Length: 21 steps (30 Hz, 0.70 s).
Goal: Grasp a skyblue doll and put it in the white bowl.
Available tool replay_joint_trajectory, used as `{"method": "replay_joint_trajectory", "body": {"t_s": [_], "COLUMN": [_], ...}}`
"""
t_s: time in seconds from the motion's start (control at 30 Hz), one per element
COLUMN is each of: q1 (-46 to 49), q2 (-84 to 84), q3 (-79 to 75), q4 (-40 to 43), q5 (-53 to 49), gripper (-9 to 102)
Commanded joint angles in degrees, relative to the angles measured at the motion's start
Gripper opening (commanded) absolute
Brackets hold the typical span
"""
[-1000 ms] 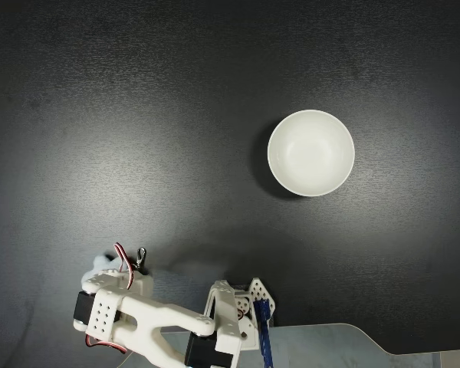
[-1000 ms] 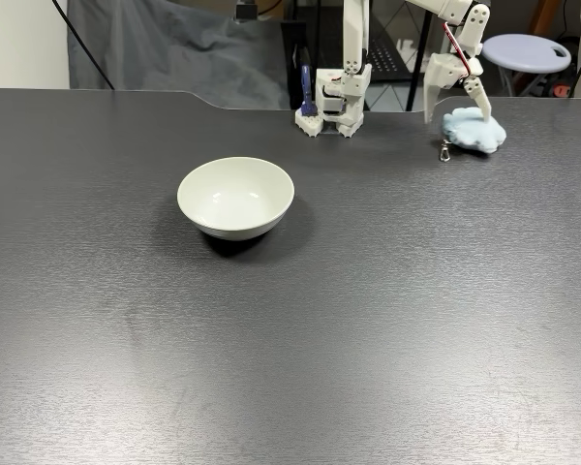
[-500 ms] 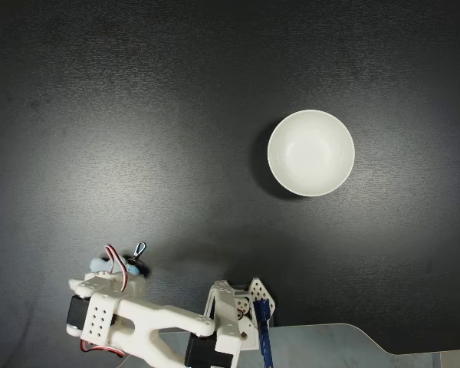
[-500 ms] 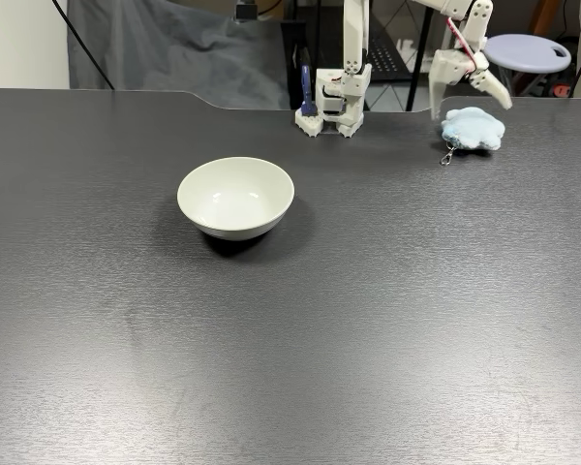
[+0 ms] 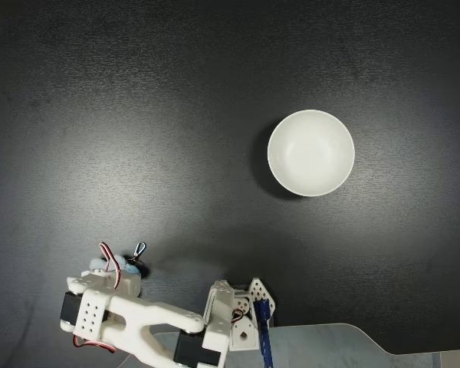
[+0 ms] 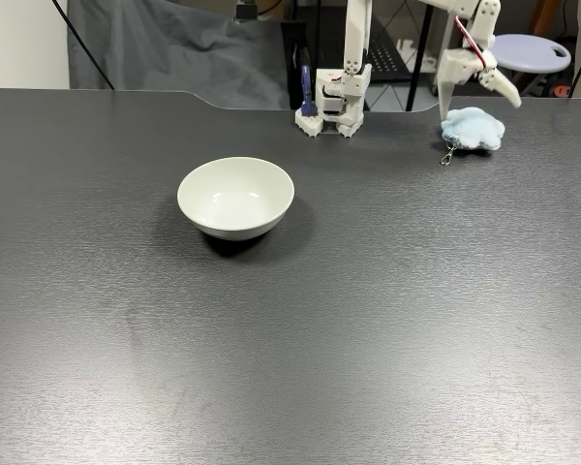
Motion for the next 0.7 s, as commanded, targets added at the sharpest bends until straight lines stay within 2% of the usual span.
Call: {"method": "replay_joint_trajectory", "body": {"t_s": [0.0,0.27,0.5,0.67], "q1": [-0.6,-0.5,-0.6,-0.6], "q2": [-1.8,-3.3,-14.2,-15.8], "q3": [-3.9,-3.1,-3.3,-3.8], "q4": [-0.3,-5.5,-5.8,-5.9], "q5": [0.1,-0.3,-0.5,-0.6], "gripper": [66,66,66,66]}}
